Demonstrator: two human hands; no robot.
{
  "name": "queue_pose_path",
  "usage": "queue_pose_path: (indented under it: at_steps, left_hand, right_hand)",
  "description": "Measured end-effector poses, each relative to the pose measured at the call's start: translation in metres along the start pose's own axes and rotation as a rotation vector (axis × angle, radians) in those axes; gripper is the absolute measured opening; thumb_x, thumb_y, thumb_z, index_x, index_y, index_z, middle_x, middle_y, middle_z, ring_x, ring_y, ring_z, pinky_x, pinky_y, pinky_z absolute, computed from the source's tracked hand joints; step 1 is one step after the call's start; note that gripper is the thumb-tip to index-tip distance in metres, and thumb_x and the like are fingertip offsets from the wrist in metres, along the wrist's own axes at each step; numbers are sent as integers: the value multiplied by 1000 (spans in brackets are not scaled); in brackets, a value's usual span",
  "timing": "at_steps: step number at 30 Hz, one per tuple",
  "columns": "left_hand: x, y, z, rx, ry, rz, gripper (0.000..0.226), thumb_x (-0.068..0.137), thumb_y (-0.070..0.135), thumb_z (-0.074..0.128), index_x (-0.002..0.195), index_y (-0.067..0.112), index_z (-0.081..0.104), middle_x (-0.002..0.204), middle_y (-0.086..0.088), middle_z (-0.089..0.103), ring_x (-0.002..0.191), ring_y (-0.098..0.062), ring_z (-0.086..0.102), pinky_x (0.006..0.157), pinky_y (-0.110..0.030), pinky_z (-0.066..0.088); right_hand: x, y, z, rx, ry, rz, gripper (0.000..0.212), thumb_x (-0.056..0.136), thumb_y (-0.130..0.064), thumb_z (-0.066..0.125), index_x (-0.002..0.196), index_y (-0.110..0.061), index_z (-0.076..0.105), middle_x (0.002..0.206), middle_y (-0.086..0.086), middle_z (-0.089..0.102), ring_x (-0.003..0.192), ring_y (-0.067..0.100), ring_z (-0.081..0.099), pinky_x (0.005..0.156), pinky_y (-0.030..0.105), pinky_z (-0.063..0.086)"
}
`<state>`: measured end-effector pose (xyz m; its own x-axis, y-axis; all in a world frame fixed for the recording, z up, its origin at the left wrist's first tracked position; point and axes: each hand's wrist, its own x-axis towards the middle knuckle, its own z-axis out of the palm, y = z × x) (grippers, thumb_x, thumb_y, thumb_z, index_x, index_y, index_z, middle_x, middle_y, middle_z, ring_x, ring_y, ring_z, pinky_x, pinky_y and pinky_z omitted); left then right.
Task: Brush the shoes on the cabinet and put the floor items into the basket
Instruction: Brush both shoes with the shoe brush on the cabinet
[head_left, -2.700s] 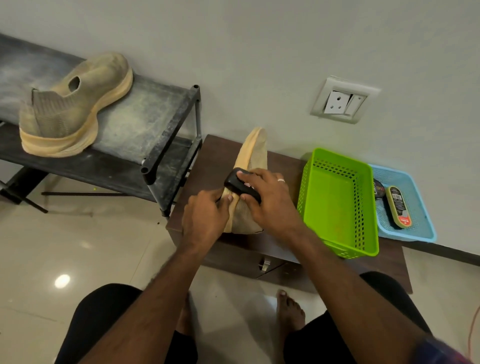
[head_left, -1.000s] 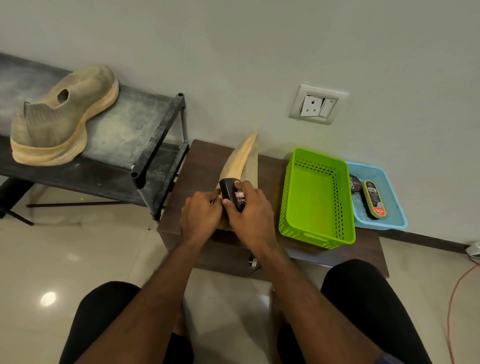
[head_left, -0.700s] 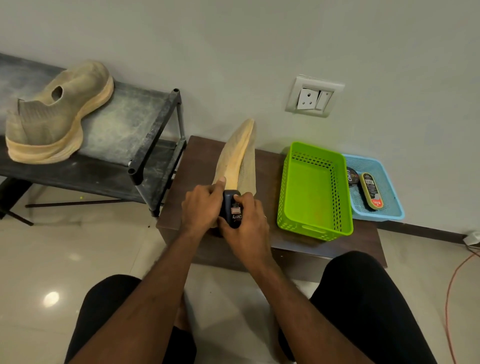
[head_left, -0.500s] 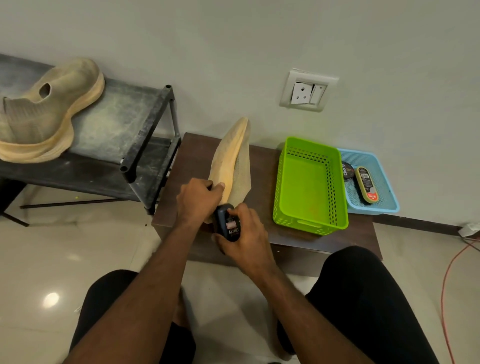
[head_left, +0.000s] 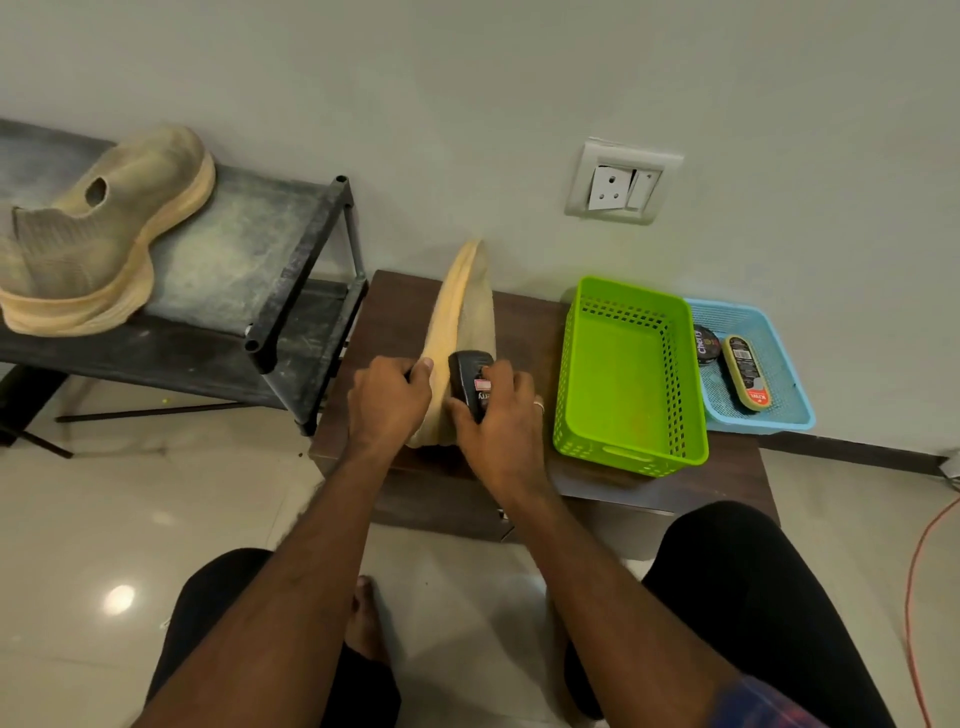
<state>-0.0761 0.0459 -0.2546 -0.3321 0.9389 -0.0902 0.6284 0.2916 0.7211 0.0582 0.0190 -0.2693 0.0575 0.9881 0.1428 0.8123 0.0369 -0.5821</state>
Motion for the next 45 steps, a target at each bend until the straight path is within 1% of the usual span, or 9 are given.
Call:
queue_pose_path:
  at_steps: [7, 13, 16, 19, 23, 28, 32, 40, 45]
  left_hand:
    - [2, -4, 1, -42, 8, 5, 44, 102, 39, 52, 68, 13, 65, 74, -7, 68, 78, -30, 67, 75, -42, 55]
    - [2, -11, -11, -190, 78, 14, 34, 104, 19, 48, 135, 17, 63, 128, -10, 68, 121, -31, 60, 97, -38, 48]
    - [4, -18, -12, -352, 40, -60, 43, 104, 18, 49, 146, 25, 54, 135, -4, 63, 118, -28, 62, 74, -27, 60]
    - [1, -20, -8, -425, -69, -163, 36, 97, 34, 63, 133, 34, 63, 121, -3, 70, 101, -26, 70, 59, -41, 65]
    - [-4, -23, -9, -123, 68, -133, 64, 72, 68, 70, 126, 37, 58, 113, -2, 73, 111, -31, 65, 87, -50, 58]
    - [-7, -14, -3, 115, 280, 177, 55, 88, 39, 73, 139, 24, 59, 120, -9, 69, 115, -32, 62, 89, -46, 51]
    - [-3, -15, 19, 187, 87, 448, 37, 94, 27, 65, 130, 20, 67, 127, -8, 61, 118, -27, 54, 93, -49, 51]
    - [-5, -10, 28, 135, 54, 355, 47, 88, 58, 63, 103, 15, 72, 136, -9, 56, 123, -29, 52, 98, -43, 47]
    - [-6, -9, 32, 53, 102, 387, 20, 97, 24, 64, 96, 5, 71, 125, -11, 57, 105, -22, 59, 81, -33, 53]
  right_hand:
    - [-44, 19, -1, -42, -27, -103, 48, 81, -36, 74, 116, -20, 44, 120, 7, 48, 103, 30, 52, 84, 41, 50]
    - [-46, 33, -16, 46, 57, 25, 56, 72, -33, 81, 113, -19, 46, 116, 3, 50, 103, 27, 54, 87, 42, 49]
    - [-42, 29, -17, 191, 168, -60, 59, 75, -34, 79, 122, -16, 48, 118, 3, 51, 106, 21, 53, 91, 37, 49]
    - [-37, 18, -12, 267, 48, -188, 62, 80, -35, 77, 131, -16, 46, 125, 2, 47, 111, 15, 51, 94, 29, 48]
    - [-29, 14, 3, 306, -64, -185, 59, 80, -34, 77, 130, -21, 48, 127, -2, 47, 113, 13, 51, 93, 34, 50]
    - [-26, 19, 7, 490, 247, 101, 56, 78, -33, 78, 123, -20, 47, 117, 1, 52, 104, 17, 57, 87, 40, 53]
    - [-12, 10, 10, 498, 196, 74, 54, 86, -34, 71, 128, -23, 39, 124, 4, 47, 107, 16, 55, 91, 28, 50]
    - [-8, 11, 18, 580, 159, 440, 44, 95, -30, 63, 128, -12, 40, 127, 10, 53, 104, 18, 53, 79, 18, 35]
    - [-4, 3, 19, 547, 118, 315, 48, 98, -28, 58, 140, -21, 35, 133, 5, 50, 114, 19, 54, 93, 28, 43]
